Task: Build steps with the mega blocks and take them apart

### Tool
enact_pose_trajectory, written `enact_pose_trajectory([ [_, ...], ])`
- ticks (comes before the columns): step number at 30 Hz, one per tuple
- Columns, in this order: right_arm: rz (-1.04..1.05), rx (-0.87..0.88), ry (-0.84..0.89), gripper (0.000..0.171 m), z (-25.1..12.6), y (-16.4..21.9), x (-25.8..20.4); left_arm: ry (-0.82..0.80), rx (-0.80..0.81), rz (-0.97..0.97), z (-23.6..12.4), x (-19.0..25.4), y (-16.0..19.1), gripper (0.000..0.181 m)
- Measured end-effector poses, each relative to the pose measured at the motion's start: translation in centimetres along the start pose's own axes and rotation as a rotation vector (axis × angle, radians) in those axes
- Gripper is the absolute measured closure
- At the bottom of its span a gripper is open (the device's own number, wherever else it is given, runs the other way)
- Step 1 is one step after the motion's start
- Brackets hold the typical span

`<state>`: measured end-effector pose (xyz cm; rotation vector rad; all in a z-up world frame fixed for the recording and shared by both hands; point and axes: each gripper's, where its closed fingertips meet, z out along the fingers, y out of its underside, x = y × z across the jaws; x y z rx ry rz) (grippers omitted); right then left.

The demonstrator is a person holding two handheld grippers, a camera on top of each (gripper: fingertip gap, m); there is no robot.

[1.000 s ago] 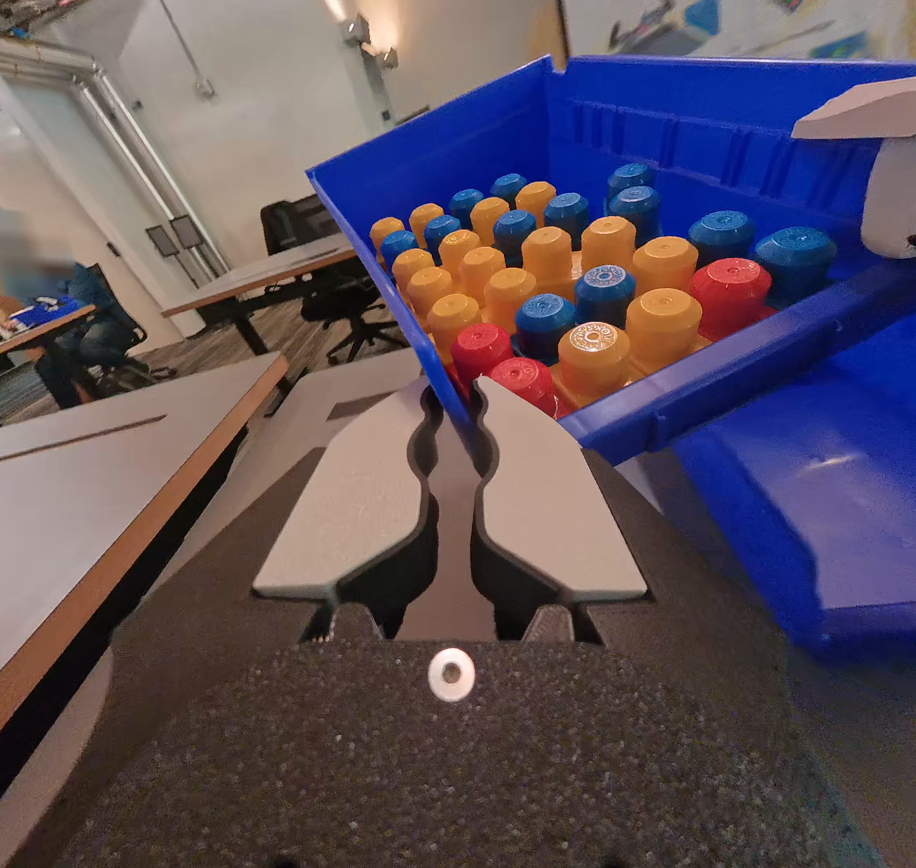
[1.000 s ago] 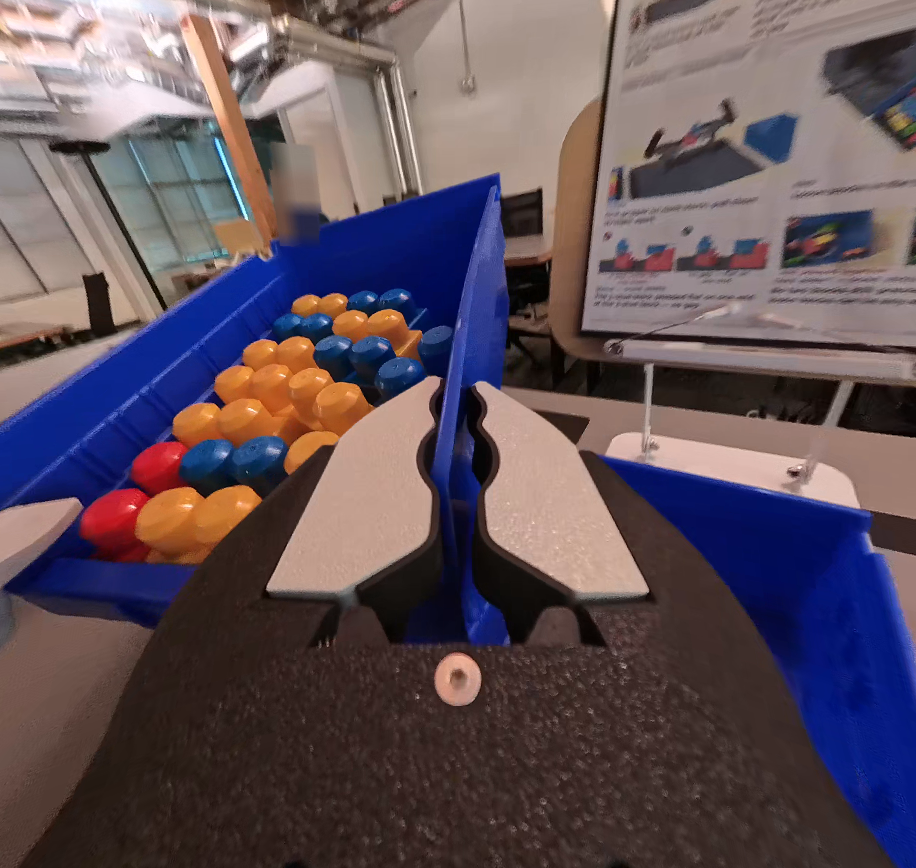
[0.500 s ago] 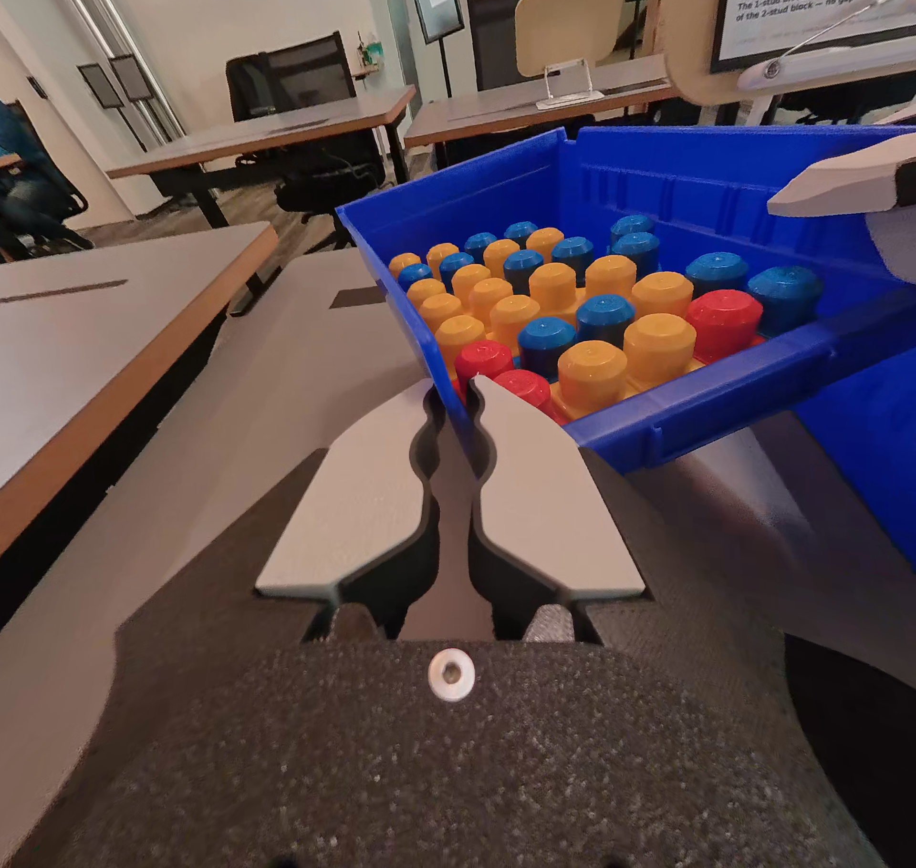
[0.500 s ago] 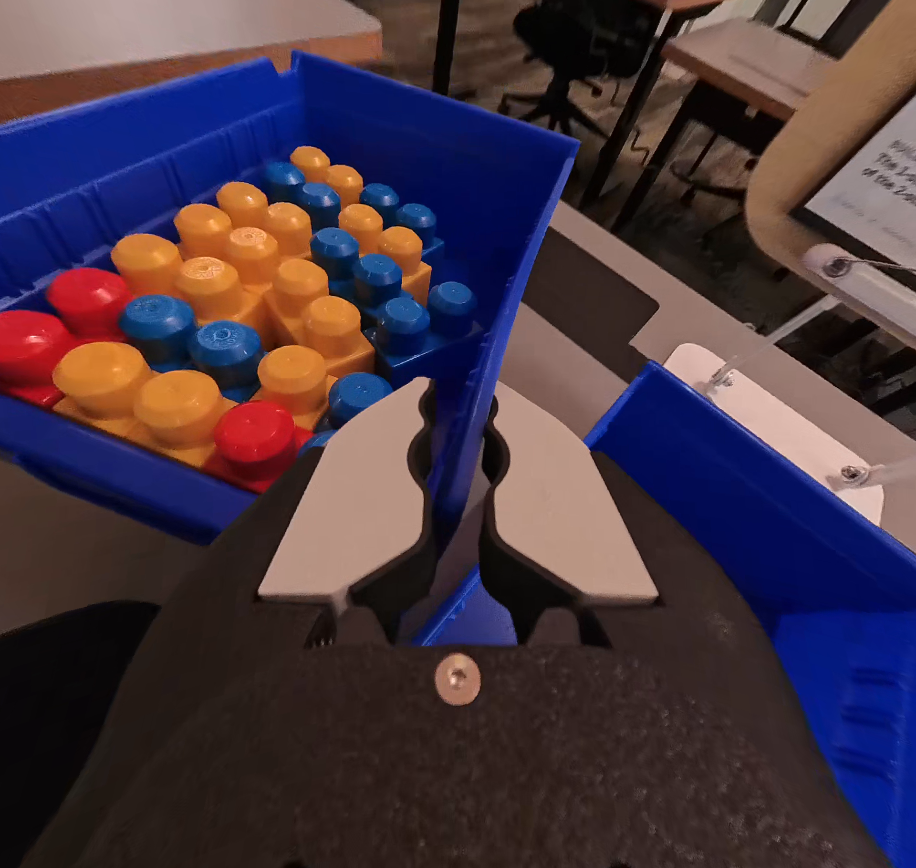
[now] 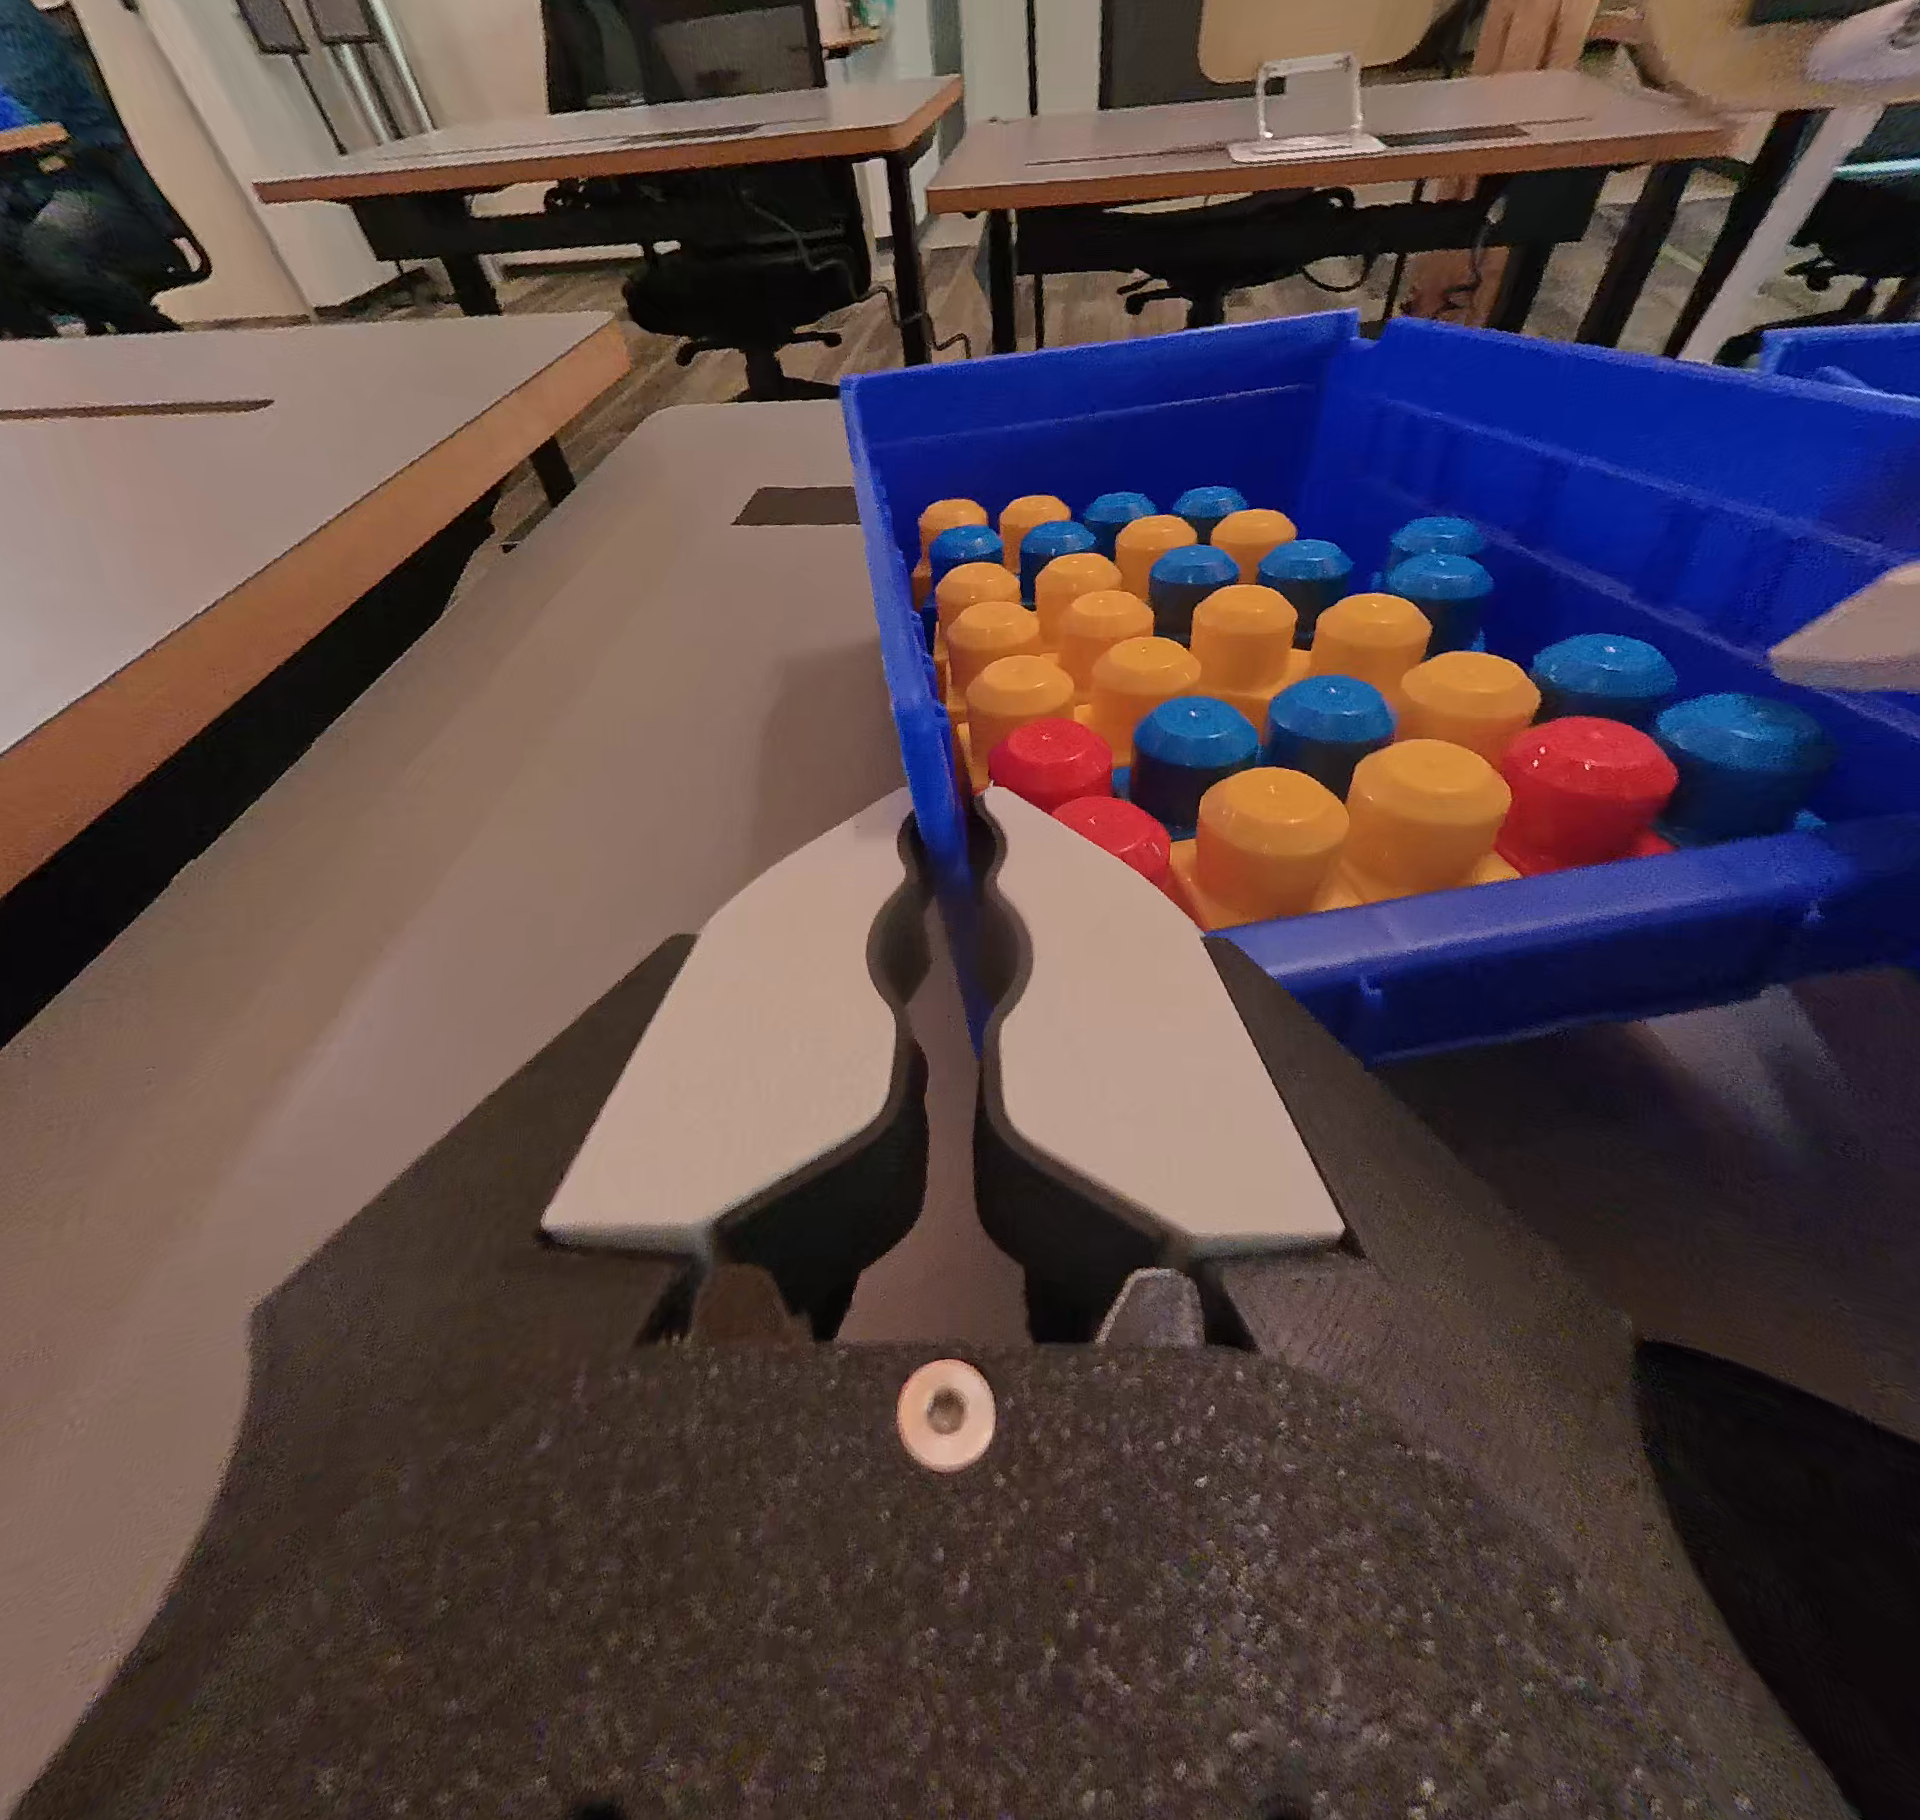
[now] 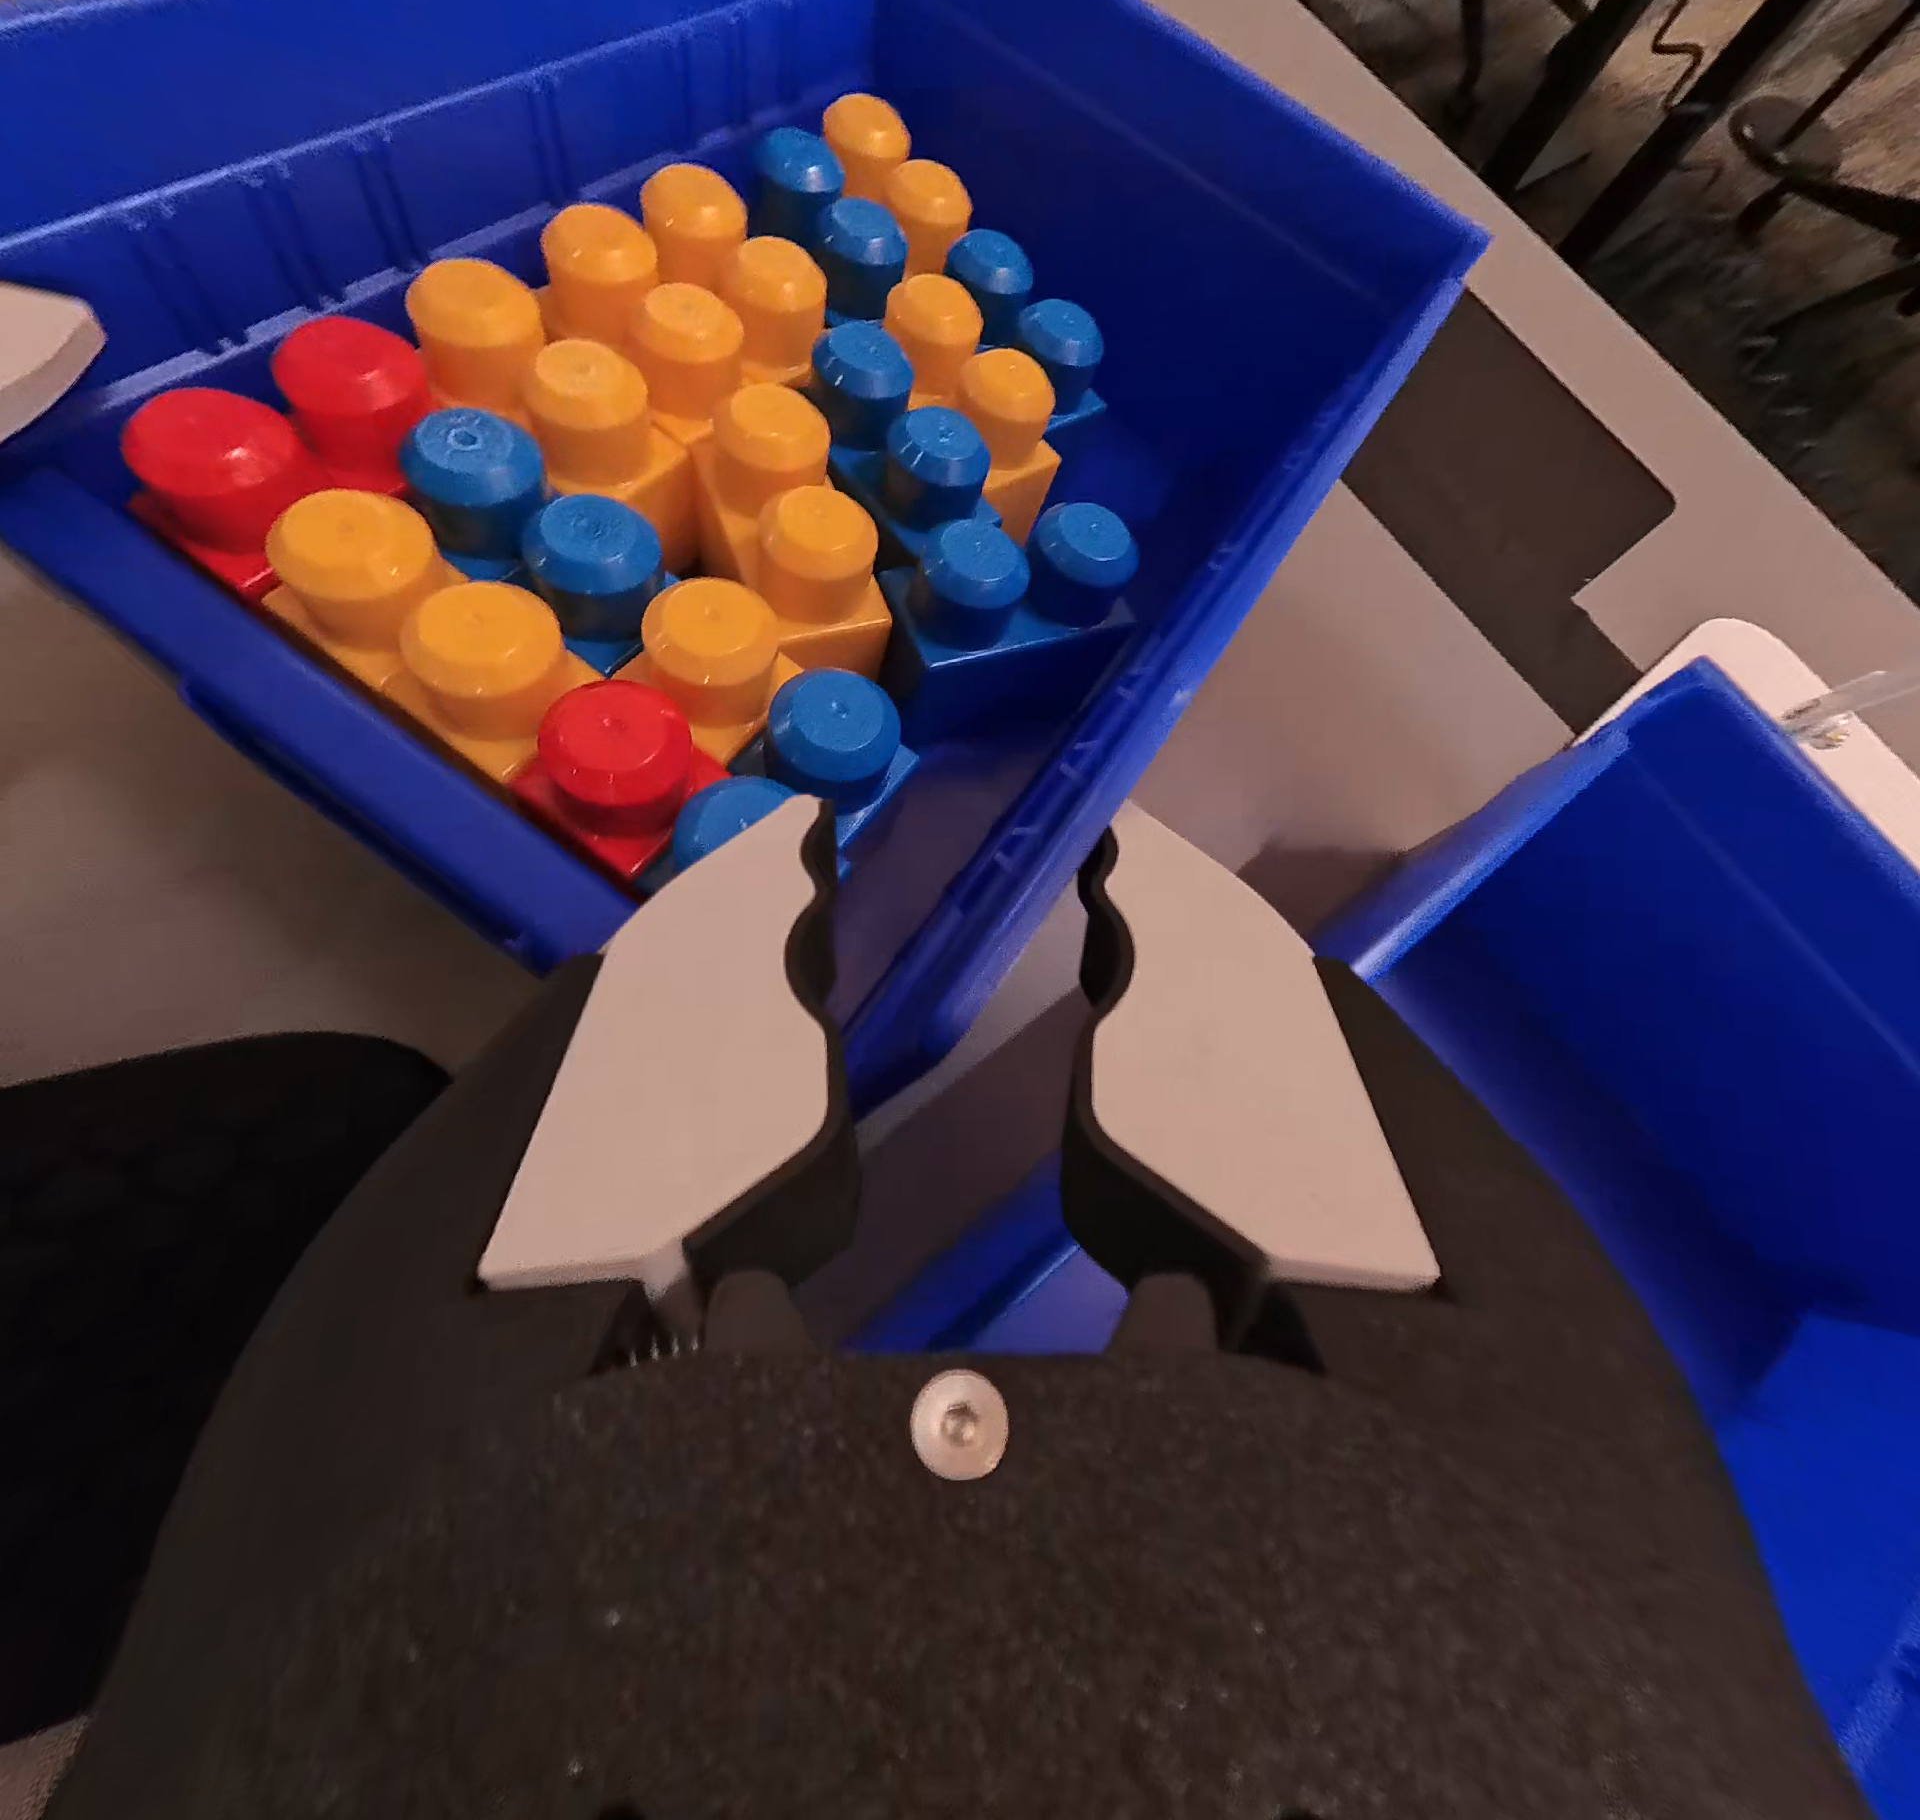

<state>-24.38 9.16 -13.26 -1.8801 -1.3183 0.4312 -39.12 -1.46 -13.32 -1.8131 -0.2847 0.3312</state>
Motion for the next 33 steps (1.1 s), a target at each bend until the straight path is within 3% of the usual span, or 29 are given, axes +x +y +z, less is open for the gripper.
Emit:
enact_pose_trajectory([
  [4,0.034,0.124,-0.009,0.134,-2.1,-1.3,0.4,-0.056,-0.051,-0.035,1.1,-1.7,1.8,0.178],
  [9,0.113,0.299,0.061,0.132,-8.5,-2.2,4.7,-0.067,-0.091,-0.145,2.3,-3.3,3.6,0.176],
  [15,0.164,0.285,0.27,0.115,-17.5,4.7,11.9,-0.101,-0.08,-0.195,3.1,-4.2,3.4,0.174],
  [20,0.269,0.307,0.331,0.106,-22.7,11.4,13.0,-0.117,-0.083,-0.203,3.7,-4.4,3.3,0.173],
  [24,0.352,0.275,0.282,0.097,-21.5,15.8,10.7,-0.128,-0.079,-0.202,4.0,-4.2,3.2,0.173],
  [28,0.344,0.219,0.291,0.095,-18.2,17.4,9.7,-0.146,-0.078,-0.169,4.3,-4.1,3.1,0.173],
  [31,0.304,0.141,0.364,0.113,-16.4,18.7,10.5,-0.147,-0.065,-0.155,4.3,-4.0,3.1,0.173],
  [33,0.302,0.104,0.369,0.142,-15.5,19.6,10.7,-0.141,-0.056,-0.151,4.4,-3.9,3.0,0.173],
])
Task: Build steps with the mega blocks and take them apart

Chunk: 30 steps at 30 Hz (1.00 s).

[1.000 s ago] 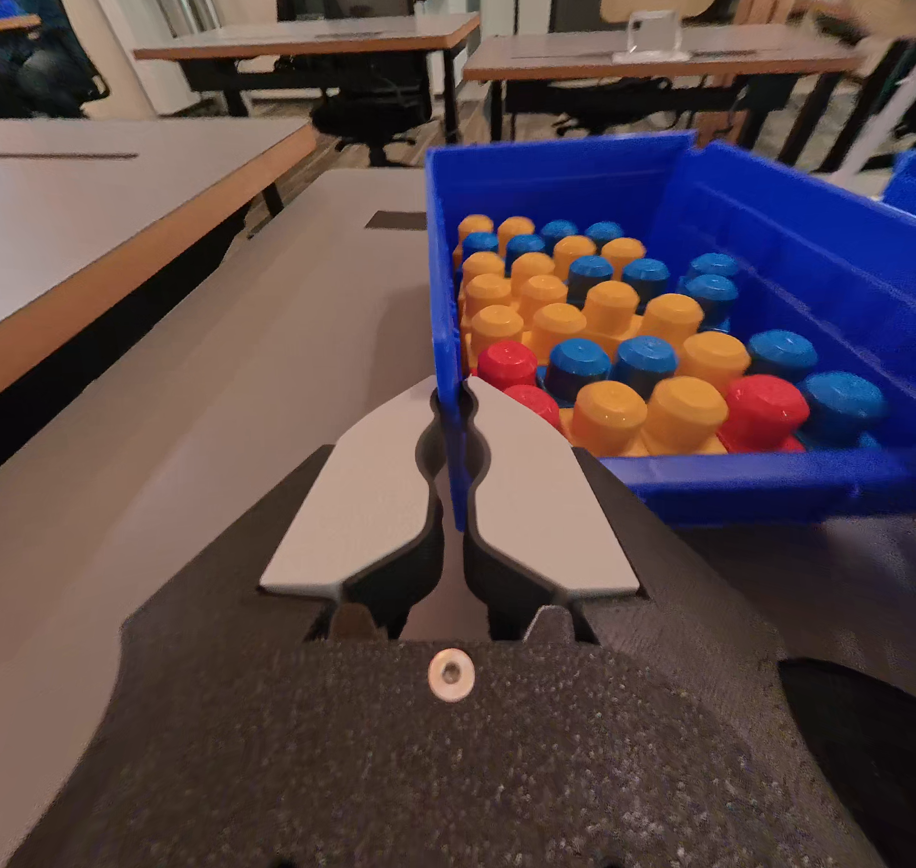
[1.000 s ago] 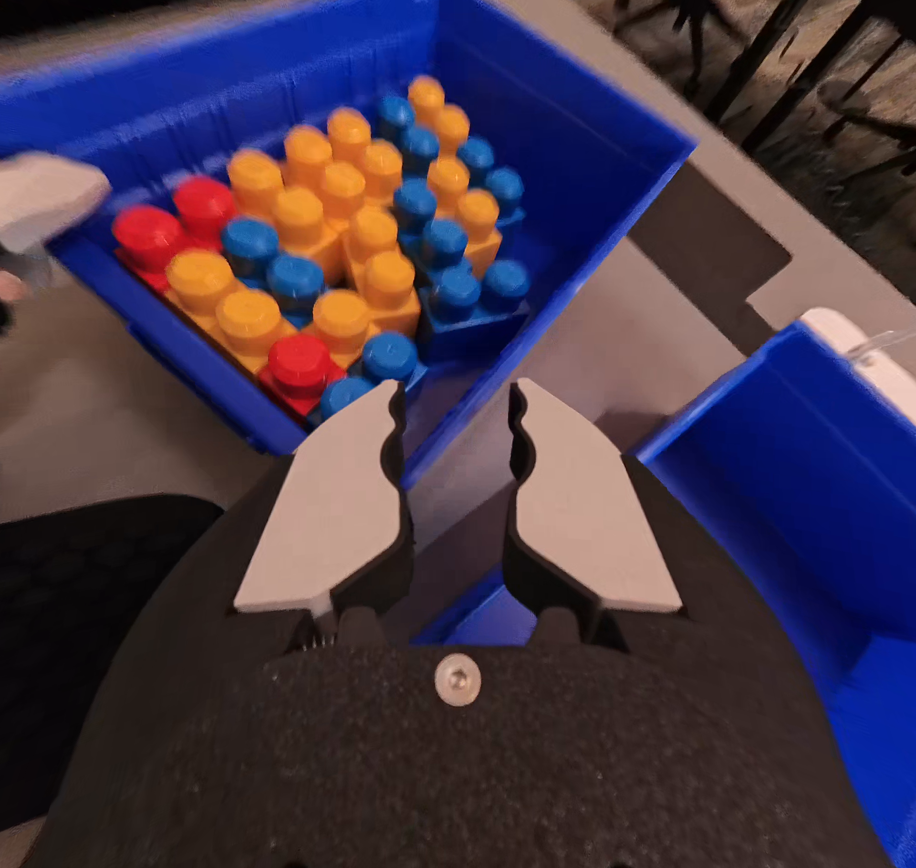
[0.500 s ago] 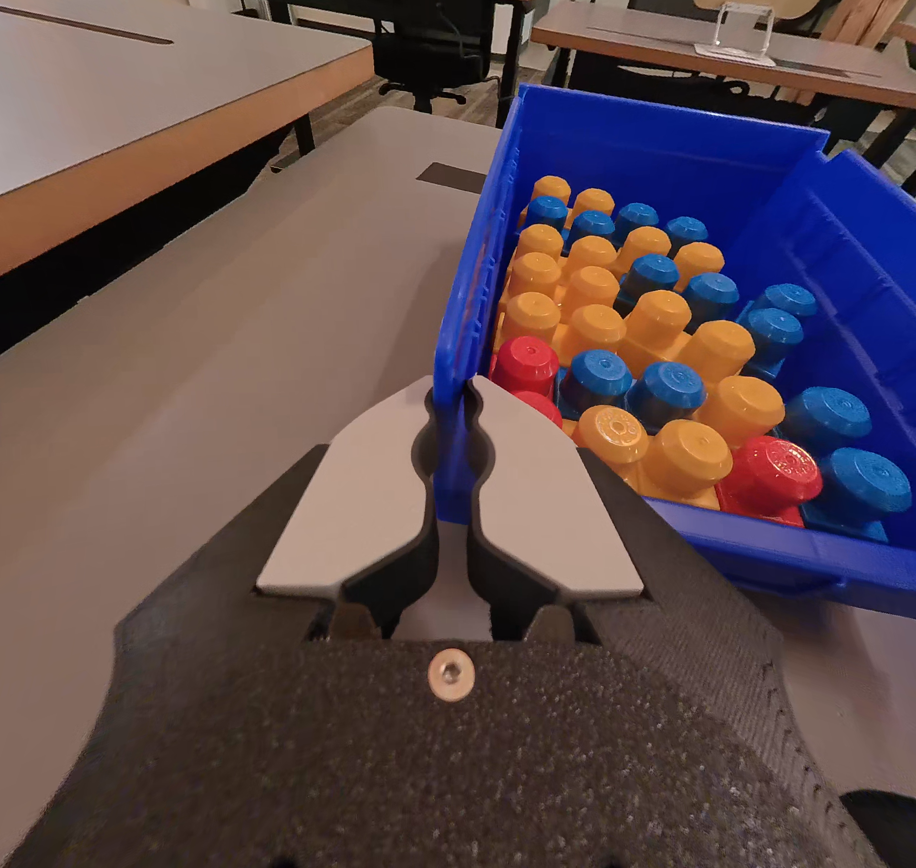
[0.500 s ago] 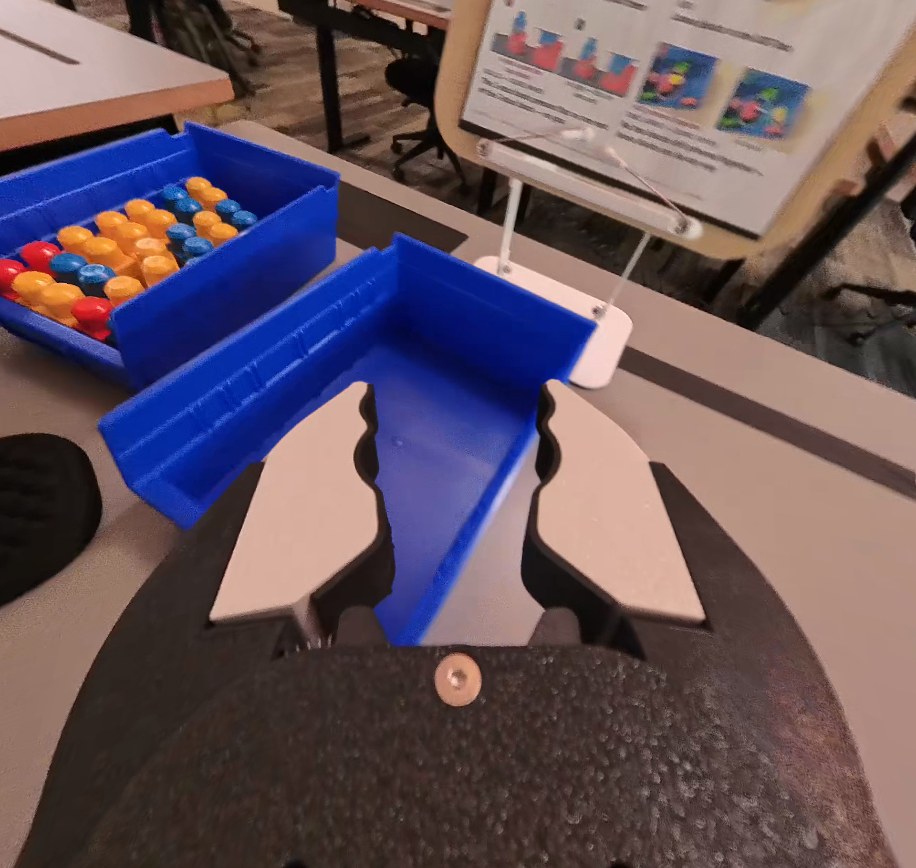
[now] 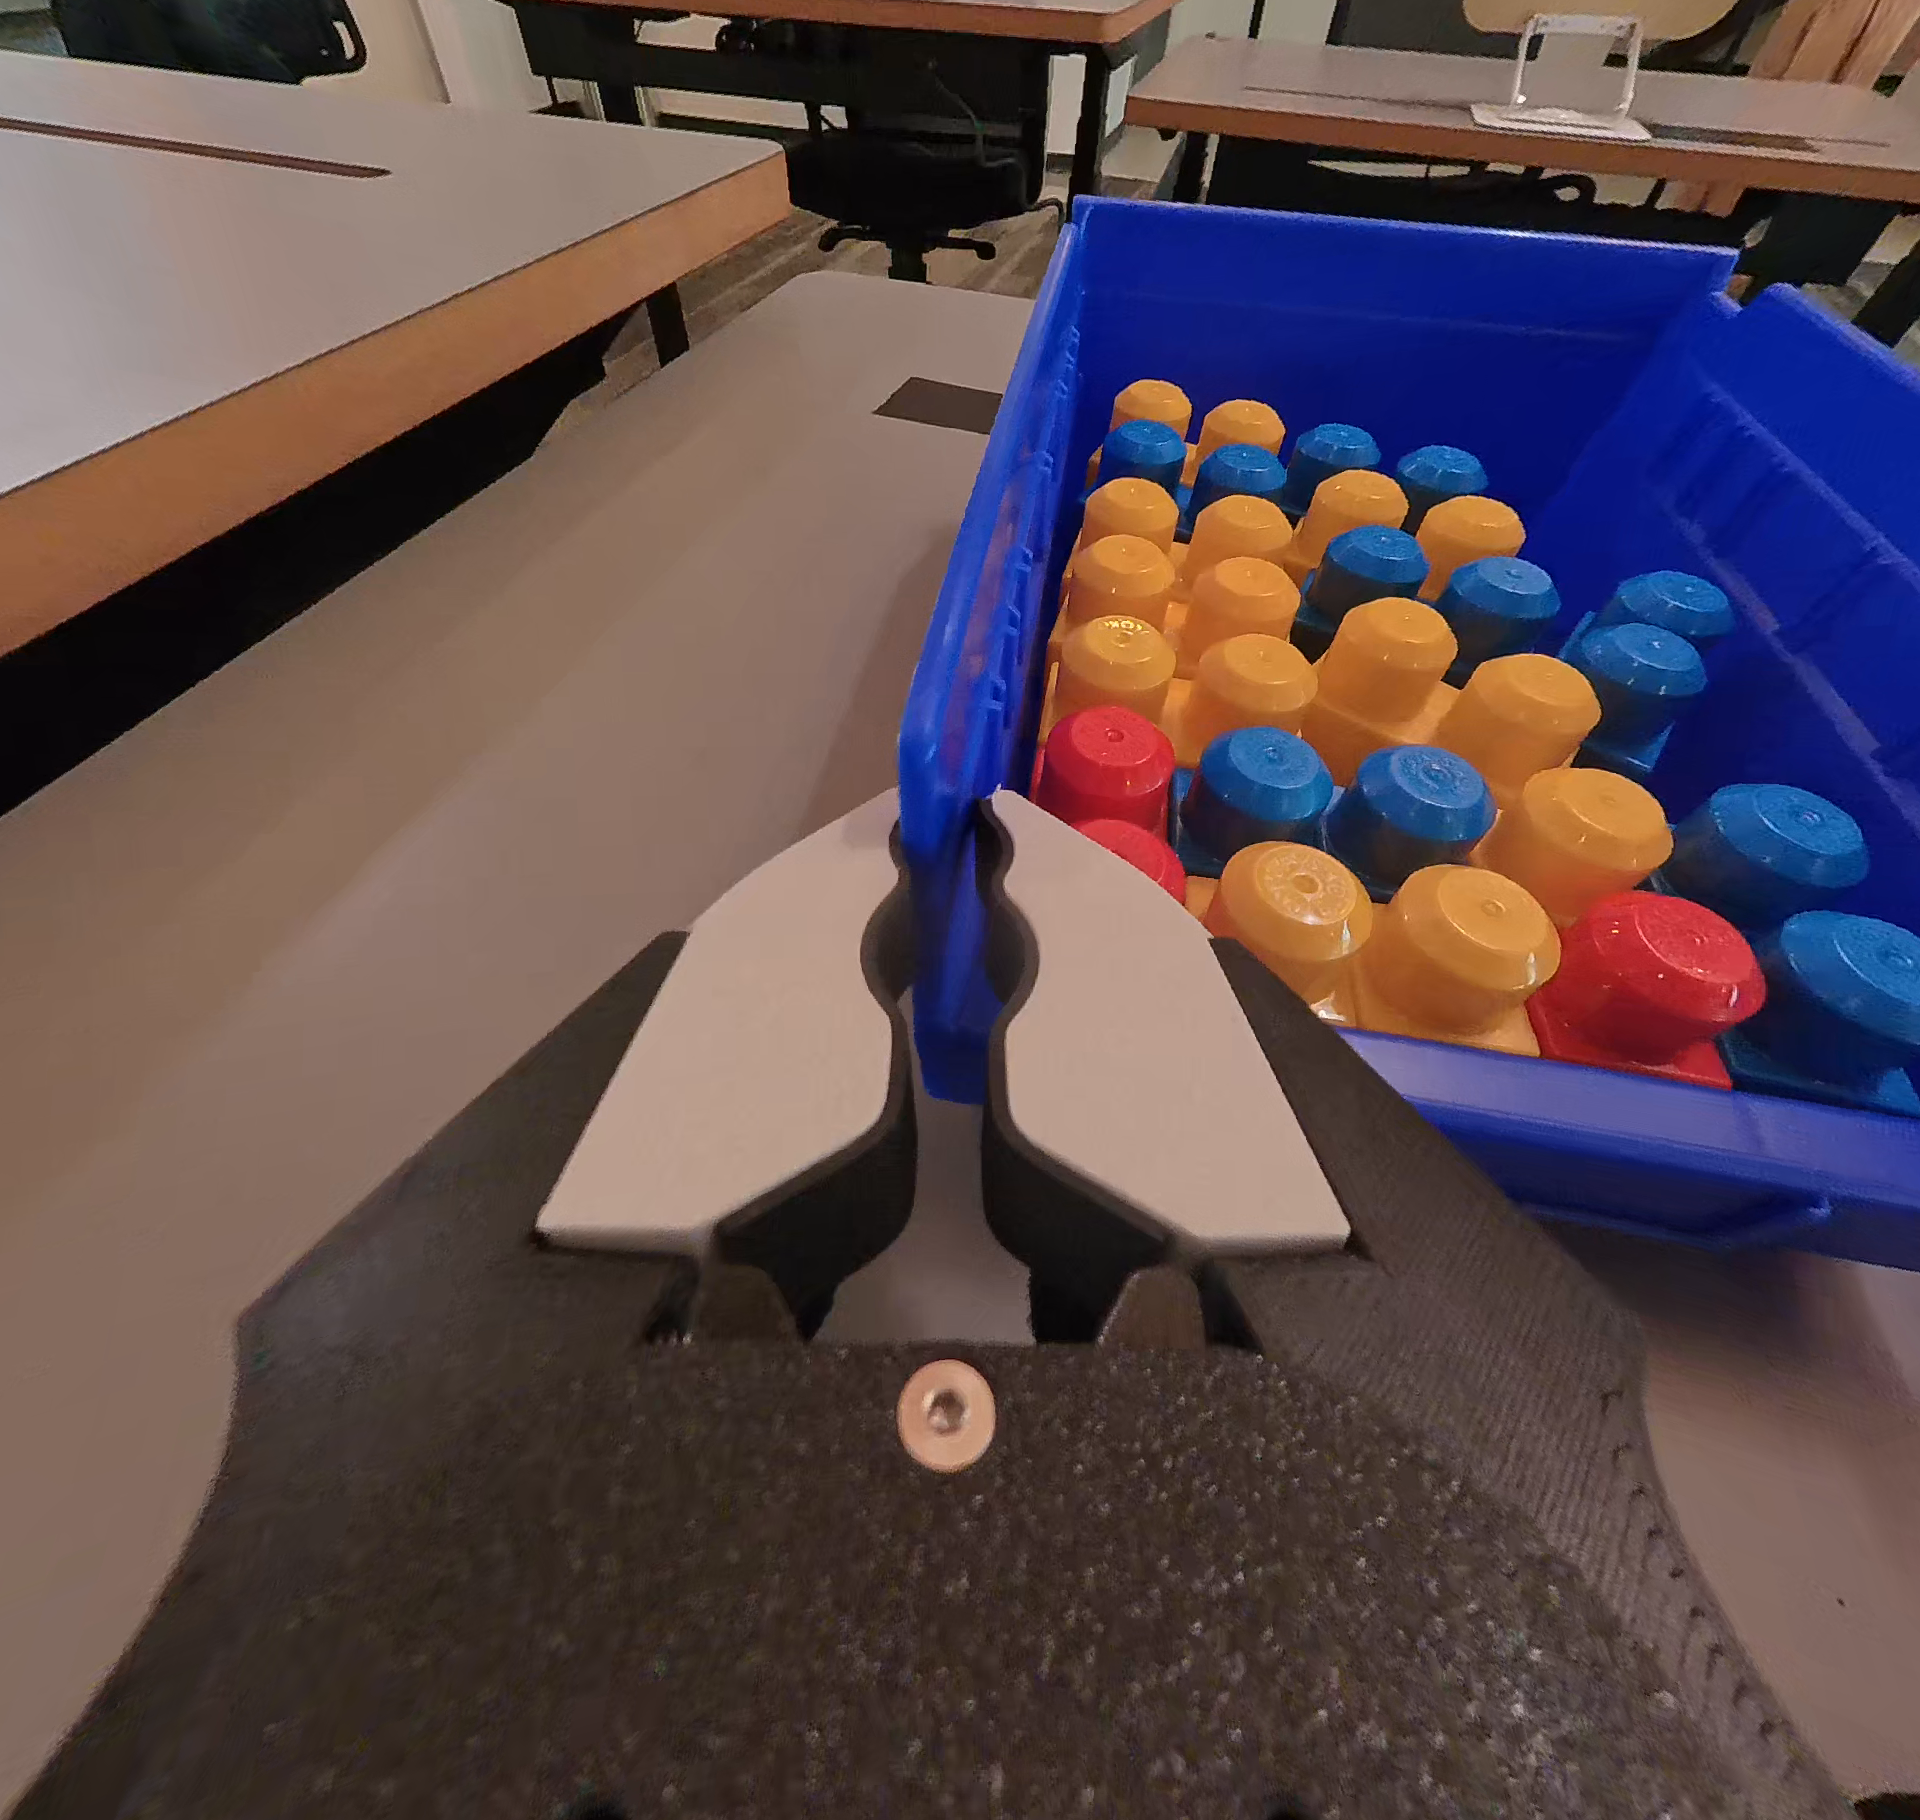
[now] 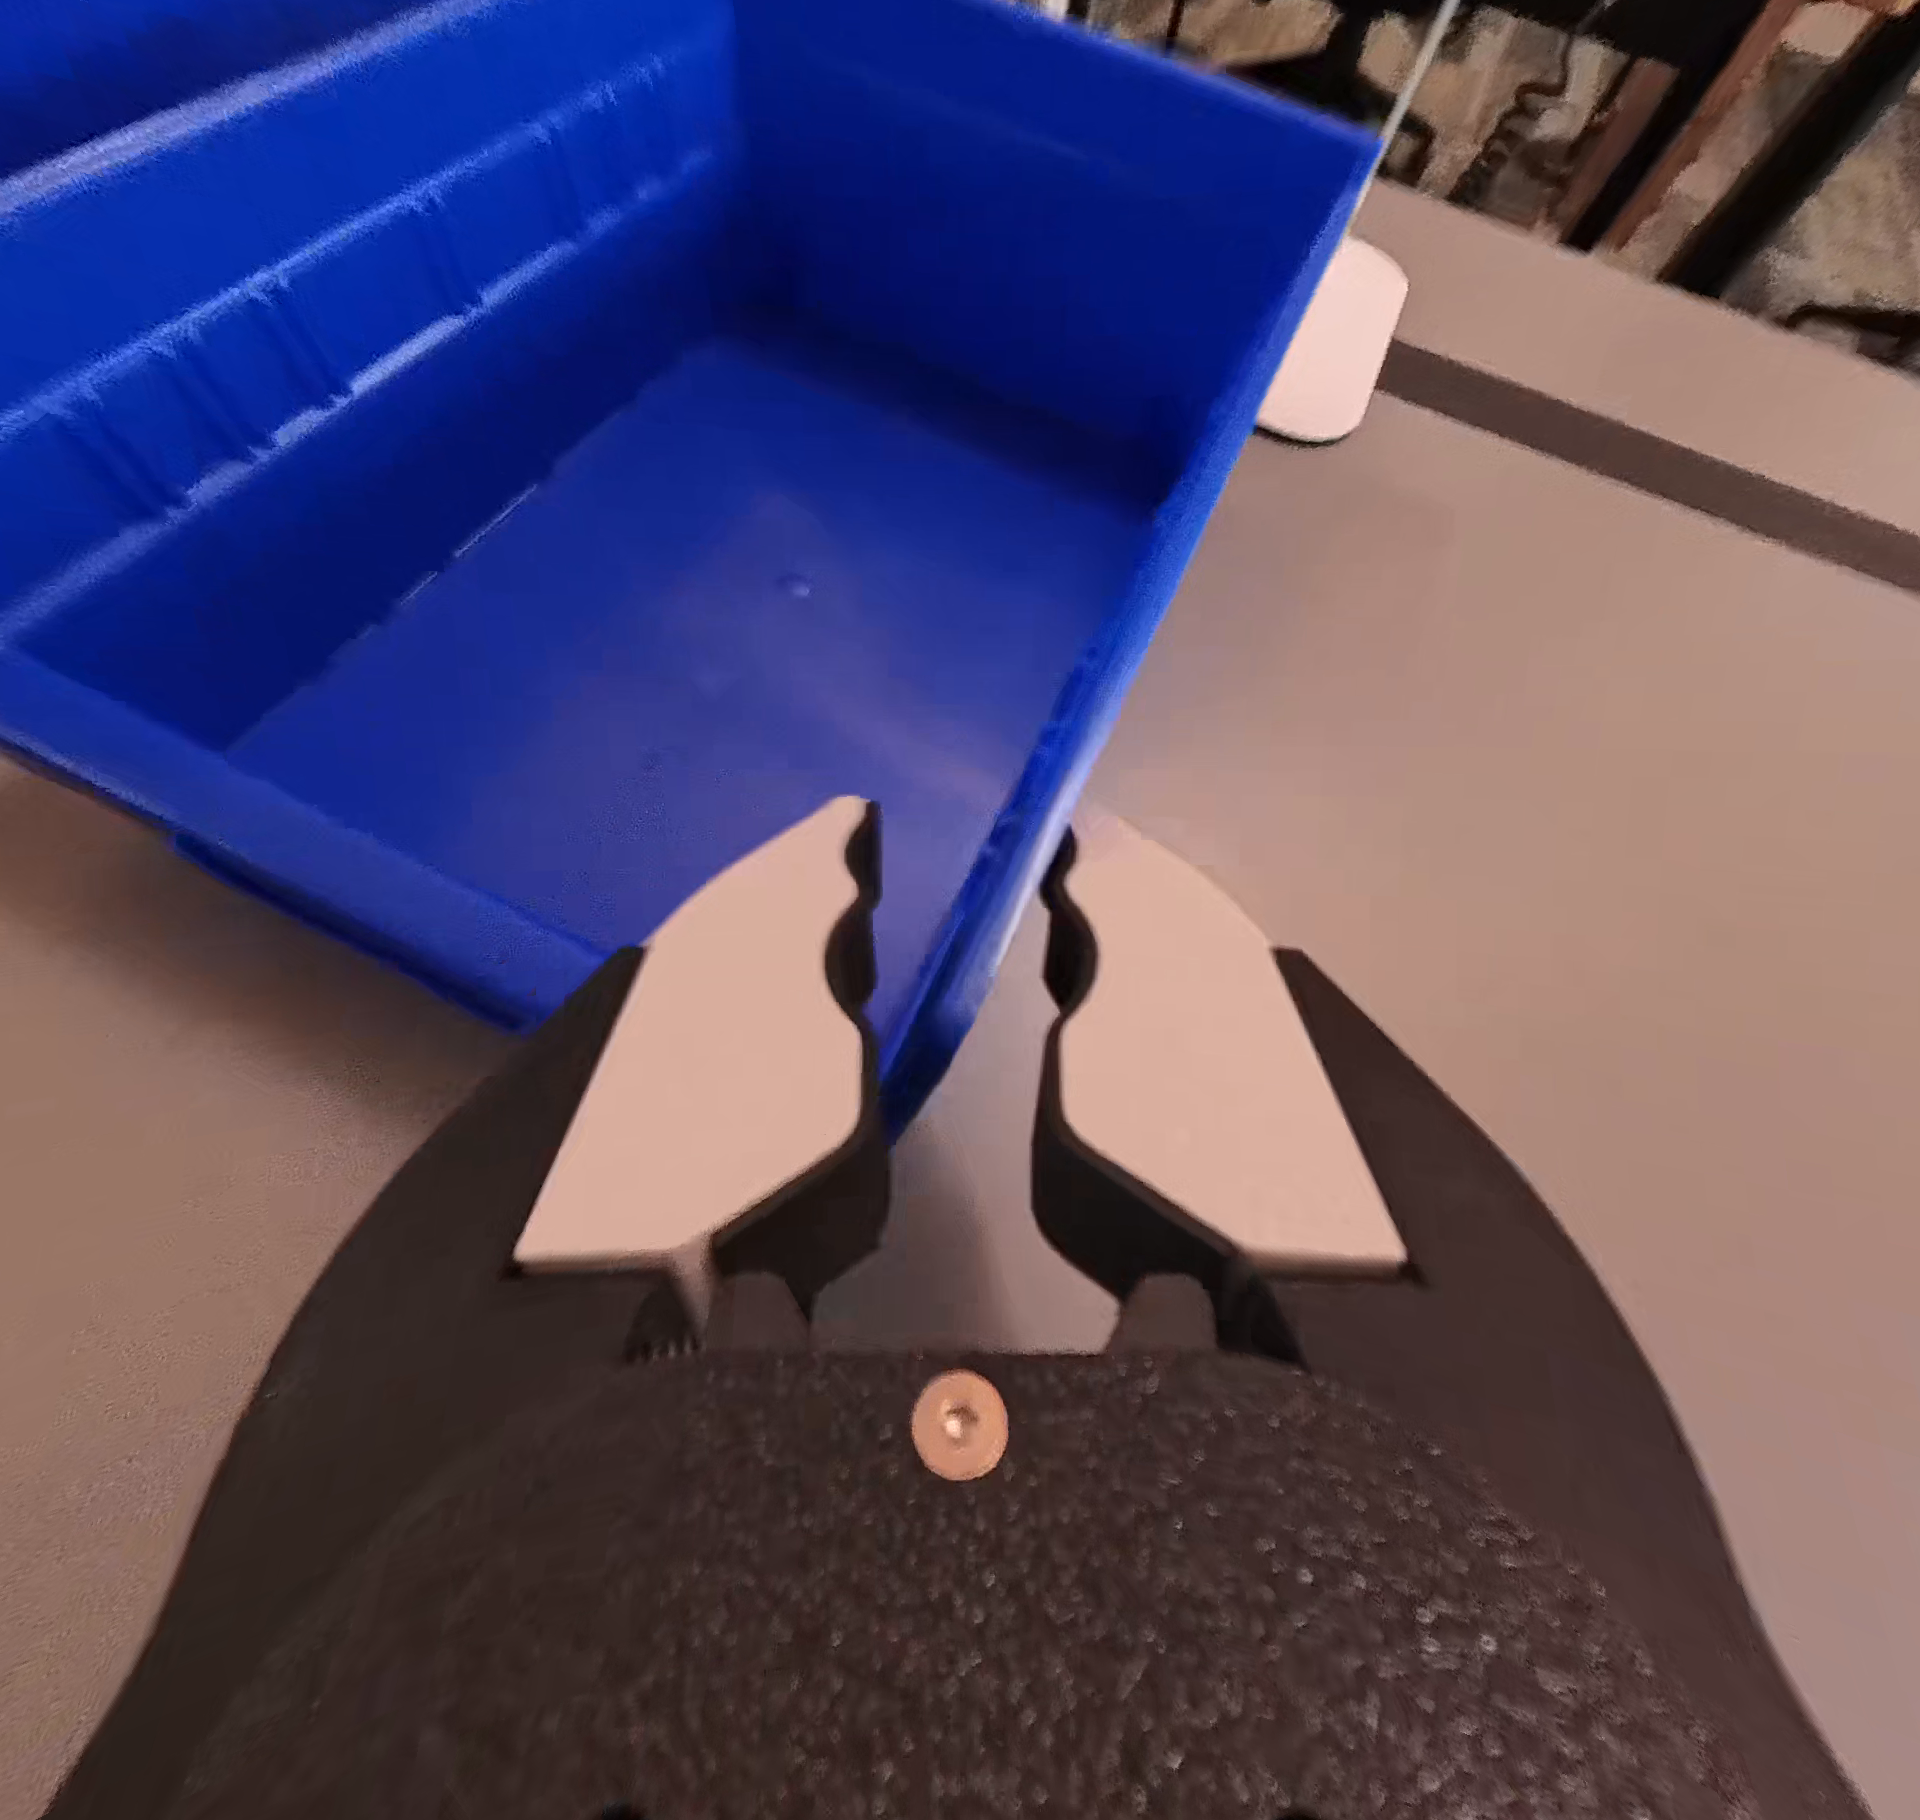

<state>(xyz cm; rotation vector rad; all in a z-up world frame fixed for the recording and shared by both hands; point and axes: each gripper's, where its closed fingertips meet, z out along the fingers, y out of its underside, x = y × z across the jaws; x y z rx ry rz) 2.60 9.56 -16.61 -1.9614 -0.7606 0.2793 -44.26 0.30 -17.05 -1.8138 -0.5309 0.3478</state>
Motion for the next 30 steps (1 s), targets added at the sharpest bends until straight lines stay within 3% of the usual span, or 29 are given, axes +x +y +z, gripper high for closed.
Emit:
enact_pose_trajectory([
  [4,0.074,0.012,0.081,0.165,-0.1,-0.2,2.5,0.012,0.006,0.009,-0.1,0.2,0.0,0.174],
  [8,0.126,0.069,0.039,0.167,-1.3,-1.7,4.1,0.04,0.008,0.022,-0.2,0.7,0.1,0.163],
  [13,0.185,0.146,0.024,0.167,-3.4,-3.7,7.3,0.053,0.014,0.029,-0.5,0.9,0.1,0.166],
  [20,0.365,0.227,0.154,0.167,-6.3,-4.0,17.7,0.081,0.012,0.082,-1.2,1.6,0.3,0.177],
  [25,0.557,0.289,0.272,0.167,-8.4,-2.0,25.4,0.096,0.008,0.079,-1.5,1.8,0.4,0.178],
  [30,0.683,0.315,0.495,0.167,-8.2,2.4,31.4,0.102,0.008,0.084,-1.6,2.0,0.4,0.178],
])
